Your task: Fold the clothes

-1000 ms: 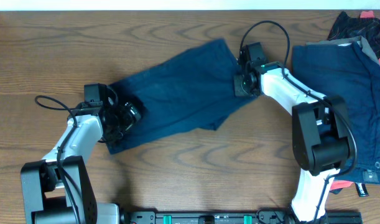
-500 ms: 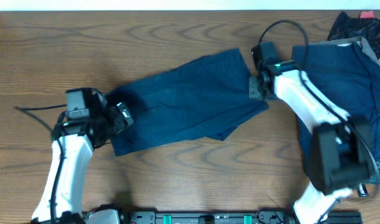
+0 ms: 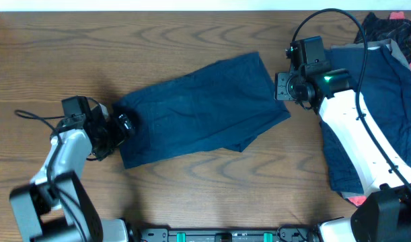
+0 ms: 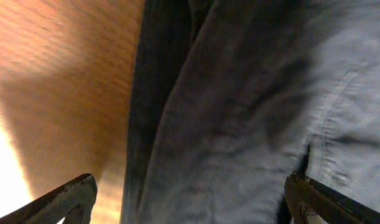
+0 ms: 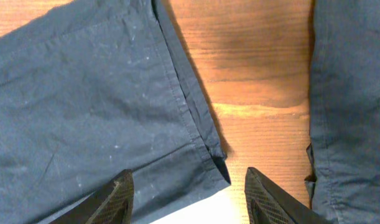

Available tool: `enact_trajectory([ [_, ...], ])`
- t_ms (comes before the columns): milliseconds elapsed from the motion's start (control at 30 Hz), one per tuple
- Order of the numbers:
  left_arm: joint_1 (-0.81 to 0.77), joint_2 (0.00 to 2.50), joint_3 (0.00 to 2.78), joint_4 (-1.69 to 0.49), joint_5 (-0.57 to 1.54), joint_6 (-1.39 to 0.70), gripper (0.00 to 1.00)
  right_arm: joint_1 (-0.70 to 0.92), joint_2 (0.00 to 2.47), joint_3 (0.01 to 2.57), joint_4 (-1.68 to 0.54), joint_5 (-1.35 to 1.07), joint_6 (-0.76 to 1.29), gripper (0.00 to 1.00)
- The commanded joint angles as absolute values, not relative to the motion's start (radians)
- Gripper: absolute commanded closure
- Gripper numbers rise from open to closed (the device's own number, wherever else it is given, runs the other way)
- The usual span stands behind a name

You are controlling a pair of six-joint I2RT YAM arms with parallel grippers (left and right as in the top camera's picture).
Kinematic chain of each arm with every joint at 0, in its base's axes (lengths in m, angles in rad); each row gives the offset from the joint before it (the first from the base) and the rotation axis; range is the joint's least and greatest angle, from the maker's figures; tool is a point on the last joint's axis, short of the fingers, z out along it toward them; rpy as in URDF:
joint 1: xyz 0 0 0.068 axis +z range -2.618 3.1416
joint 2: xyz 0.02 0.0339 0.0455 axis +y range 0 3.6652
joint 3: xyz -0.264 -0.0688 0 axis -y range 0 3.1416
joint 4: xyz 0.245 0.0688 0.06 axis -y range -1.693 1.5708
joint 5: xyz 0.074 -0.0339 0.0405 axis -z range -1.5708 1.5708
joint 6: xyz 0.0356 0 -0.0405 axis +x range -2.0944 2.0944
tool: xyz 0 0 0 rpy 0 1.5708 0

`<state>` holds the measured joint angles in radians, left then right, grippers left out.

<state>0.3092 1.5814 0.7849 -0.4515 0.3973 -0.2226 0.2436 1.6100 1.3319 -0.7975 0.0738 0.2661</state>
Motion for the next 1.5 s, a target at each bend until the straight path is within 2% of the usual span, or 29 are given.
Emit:
enact_trajectory([
  [0,0.311,1.646,0.791,-0.422,0.434,-0.184,0.02,0.237,1.612,1.333,-0.805,0.054,0.257,0.45],
  [100,0.31,1.69,0.791,-0.398,0.45,-0.184,0.02,0.237,1.612,1.333,-0.809,0.052,0.257,0.47],
  [133,0.31,1.697,0.791,-0.398,0.474,-0.184,0.08,0.237,1.612,1.333,-0.811,0.051,0.258,0.48],
  [167,0.309,1.703,0.791,-0.398,0.51,-0.183,0.23,0.237,1.612,1.333,-0.813,0.051,0.258,0.5],
  [267,0.309,1.704,0.791,-0.398,0.56,-0.184,0.49,0.237,1.612,1.333,-0.805,0.026,0.256,0.51],
  [300,0.309,1.702,0.791,-0.398,0.561,-0.184,0.63,0.239,1.615,1.333,-0.797,0.007,0.239,0.55],
  [333,0.309,1.699,0.792,-0.4,0.561,-0.184,0.81,0.242,1.616,1.333,-0.794,-0.008,0.221,0.56],
  [367,0.309,1.697,0.792,-0.402,0.561,-0.184,0.94,0.245,1.617,1.333,-0.792,-0.021,0.204,0.57],
  [433,0.309,1.685,0.801,-0.425,0.56,-0.197,0.94,0.257,1.623,1.333,-0.786,-0.038,0.185,0.61],
  [467,0.309,1.676,0.81,-0.445,0.56,-0.208,0.94,0.263,1.625,1.333,-0.784,-0.038,0.185,0.67],
  [533,0.309,1.653,0.842,-0.504,0.557,-0.215,0.94,0.277,1.633,1.333,-0.776,-0.048,0.182,0.81],
  [567,0.309,1.636,0.869,-0.55,0.557,-0.215,0.94,0.284,1.642,1.333,-0.762,-0.08,0.166,0.98],
  [800,0.309,1.547,1.081,-0.868,0.557,-0.215,0.94,0.352,1.731,1.333,-0.671,-0.294,0.11,0.99],
  [967,0.308,1.486,1.181,-0.986,0.558,-0.215,0.94,0.442,1.859,1.333,-0.617,-0.362,0.11,0.99],
  [1300,0.308,1.396,1.222,-0.998,0.632,-0.215,0.94,0.709,2.141,1.333,-0.406,-0.528,0.146,0.99],
  [1467,0.308,1.395,1.222,-0.953,0.811,-0.223,0.94,0.829,2.179,1.333,-0.294,-0.497,0.198,0.99],
])
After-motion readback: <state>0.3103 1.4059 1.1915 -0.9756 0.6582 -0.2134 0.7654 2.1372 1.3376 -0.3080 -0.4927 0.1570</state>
